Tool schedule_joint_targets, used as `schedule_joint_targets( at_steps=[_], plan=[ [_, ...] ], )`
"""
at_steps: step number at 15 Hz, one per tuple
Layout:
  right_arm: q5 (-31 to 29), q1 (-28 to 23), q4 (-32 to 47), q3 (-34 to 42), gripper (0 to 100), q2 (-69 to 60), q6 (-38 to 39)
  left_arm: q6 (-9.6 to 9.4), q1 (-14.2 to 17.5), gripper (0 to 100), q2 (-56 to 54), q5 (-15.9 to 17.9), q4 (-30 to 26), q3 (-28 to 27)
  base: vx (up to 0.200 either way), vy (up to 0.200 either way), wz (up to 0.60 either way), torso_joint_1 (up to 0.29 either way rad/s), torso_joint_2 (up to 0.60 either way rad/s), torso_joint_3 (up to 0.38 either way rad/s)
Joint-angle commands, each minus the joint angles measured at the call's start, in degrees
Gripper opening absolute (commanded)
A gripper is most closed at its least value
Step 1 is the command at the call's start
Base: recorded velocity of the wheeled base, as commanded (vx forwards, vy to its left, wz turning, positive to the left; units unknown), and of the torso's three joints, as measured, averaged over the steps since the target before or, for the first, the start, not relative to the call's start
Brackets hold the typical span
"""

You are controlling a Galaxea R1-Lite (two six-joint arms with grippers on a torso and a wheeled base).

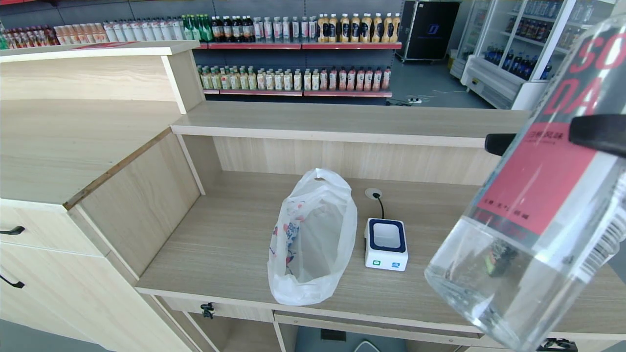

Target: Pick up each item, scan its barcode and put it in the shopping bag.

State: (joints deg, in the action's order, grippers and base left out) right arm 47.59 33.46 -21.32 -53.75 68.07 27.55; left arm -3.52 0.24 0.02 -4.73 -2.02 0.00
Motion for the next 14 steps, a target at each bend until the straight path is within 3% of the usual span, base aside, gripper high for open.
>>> schedule_joint_targets(
  at_steps=[1,14],
  plan=[
    [-0.04,0.99,-0.04,-0.66,0,1.54,-0.04,0.01,0.02,100,-0.02,-0.02,0.00,0.00,0.000,0.000,0.00,0.000,0.00,0.000],
    [-0.13,3.80,-1.18,-1.89,0,3.38,-0.13,0.01,0.02,100,-0.02,-0.02,0.00,0.00,0.000,0.000,0.00,0.000,0.00,0.000]
  ],
)
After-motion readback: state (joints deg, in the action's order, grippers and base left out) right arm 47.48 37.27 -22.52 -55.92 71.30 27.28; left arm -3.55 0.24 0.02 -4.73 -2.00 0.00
